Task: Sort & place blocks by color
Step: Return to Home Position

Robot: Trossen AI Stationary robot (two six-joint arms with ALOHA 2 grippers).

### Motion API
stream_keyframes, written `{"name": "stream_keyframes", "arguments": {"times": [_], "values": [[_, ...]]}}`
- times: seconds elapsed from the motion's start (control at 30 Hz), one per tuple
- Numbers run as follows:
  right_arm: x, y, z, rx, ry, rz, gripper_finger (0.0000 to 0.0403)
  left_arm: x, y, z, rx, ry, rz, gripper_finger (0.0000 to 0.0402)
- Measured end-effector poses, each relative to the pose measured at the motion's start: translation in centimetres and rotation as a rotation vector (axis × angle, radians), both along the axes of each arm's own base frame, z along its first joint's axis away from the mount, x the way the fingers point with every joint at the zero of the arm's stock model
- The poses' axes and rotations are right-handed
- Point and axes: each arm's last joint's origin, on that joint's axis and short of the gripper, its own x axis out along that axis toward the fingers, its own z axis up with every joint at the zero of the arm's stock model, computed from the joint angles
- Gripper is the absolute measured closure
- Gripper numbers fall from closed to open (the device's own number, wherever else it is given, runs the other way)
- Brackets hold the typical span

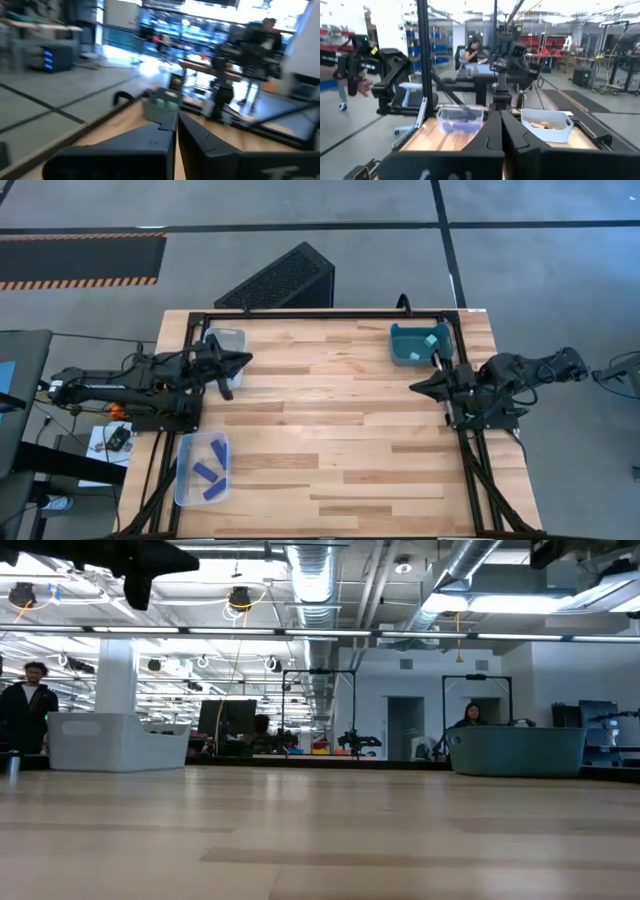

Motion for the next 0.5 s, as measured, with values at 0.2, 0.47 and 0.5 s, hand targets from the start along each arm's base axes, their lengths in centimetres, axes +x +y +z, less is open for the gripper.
{"name": "stream_keyframes", "arguments": {"times": [0.2,0.47,0.5], "values": [[-1.1,-0.6,-1.7,0.003,-0.050,0.004,0.0400,-1.8,-0.1,-1.1,-0.015,-0.034,-0.040,0.0401],[-2.8,-1.6,-3.4,0.013,-0.129,-0.067,0.0398,-3.1,-0.2,-2.6,0.193,0.120,-0.082,0.0401],[-3.0,-1.7,-3.7,0.014,-0.135,-0.071,0.0399,-3.1,-0.2,-2.6,0.193,0.124,-0.082,0.0401]]}}
